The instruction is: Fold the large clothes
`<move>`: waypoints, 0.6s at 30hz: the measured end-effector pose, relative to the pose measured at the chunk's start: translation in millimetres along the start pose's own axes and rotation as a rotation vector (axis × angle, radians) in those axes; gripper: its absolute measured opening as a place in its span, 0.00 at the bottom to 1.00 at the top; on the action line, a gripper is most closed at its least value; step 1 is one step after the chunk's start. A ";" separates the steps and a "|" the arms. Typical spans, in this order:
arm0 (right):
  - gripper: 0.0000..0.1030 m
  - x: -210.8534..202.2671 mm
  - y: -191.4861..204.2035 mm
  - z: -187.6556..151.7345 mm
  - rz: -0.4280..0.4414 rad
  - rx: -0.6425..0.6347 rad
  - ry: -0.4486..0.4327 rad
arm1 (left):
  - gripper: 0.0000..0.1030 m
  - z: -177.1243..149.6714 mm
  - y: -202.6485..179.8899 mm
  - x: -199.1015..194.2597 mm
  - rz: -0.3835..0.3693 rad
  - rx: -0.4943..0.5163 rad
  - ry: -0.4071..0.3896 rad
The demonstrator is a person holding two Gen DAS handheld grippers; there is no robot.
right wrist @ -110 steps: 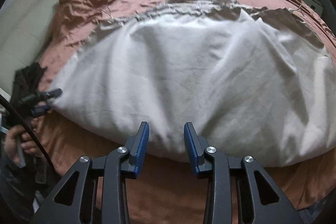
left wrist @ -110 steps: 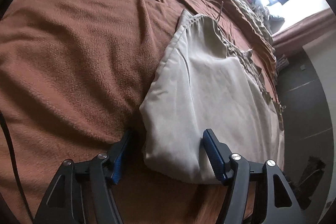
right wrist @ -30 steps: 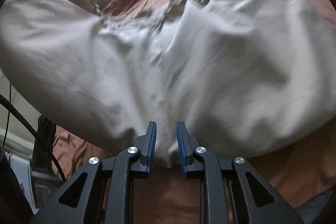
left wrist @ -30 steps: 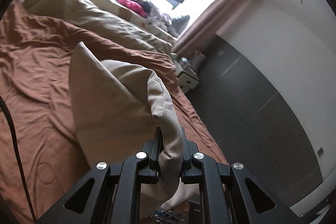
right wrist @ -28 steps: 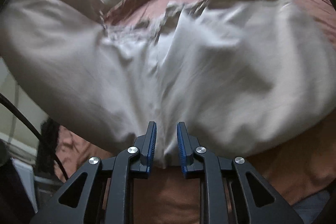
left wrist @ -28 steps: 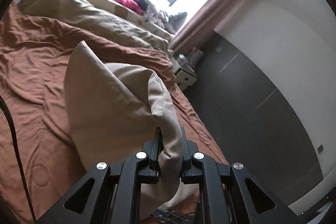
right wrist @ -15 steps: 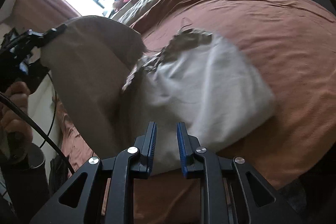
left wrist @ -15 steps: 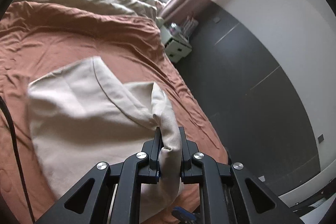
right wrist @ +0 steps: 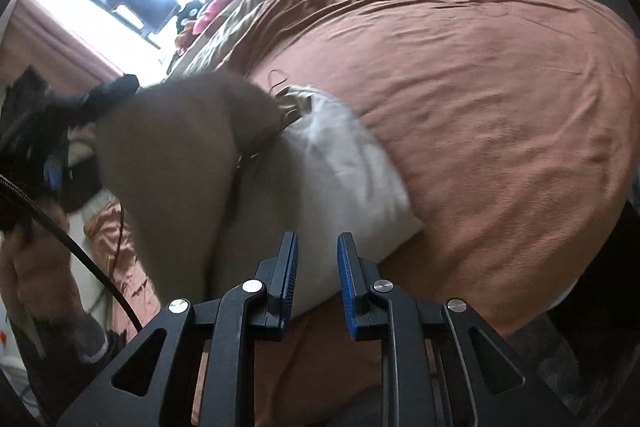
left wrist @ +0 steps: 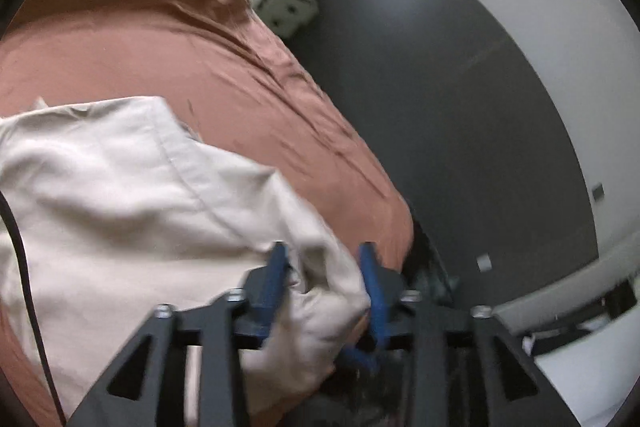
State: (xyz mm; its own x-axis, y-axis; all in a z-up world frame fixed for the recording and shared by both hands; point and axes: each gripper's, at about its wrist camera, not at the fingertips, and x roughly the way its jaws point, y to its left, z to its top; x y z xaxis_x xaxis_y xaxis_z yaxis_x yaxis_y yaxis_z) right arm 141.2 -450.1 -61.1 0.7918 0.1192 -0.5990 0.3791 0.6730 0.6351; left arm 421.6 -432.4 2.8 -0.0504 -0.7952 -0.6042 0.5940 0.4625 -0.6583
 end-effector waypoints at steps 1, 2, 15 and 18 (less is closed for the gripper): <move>0.39 -1.6 -3.0 2.6 0.008 0.012 -0.002 | 0.48 -2.0 0.0 0.0 -0.019 0.004 0.009; 0.50 -4.1 -4.7 2.6 0.012 0.020 -0.008 | 0.58 -5.0 -0.3 -2.1 -0.031 0.008 0.018; 0.63 46.7 -1.4 49.6 0.017 -0.101 0.058 | 0.77 -27.5 71.2 -81.5 0.208 -0.086 -0.111; 0.63 67.1 6.6 70.7 -0.001 -0.158 0.088 | 0.77 -39.0 94.9 -97.1 0.244 -0.140 -0.139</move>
State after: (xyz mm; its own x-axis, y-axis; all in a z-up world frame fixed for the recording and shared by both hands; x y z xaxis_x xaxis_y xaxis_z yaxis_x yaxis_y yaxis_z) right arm 230.7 -489.3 -62.5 0.7436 0.1773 -0.6447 0.2943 0.7790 0.5537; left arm 451.6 -295.9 -18.6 0.1958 -0.6955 -0.6913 0.4584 0.6881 -0.5625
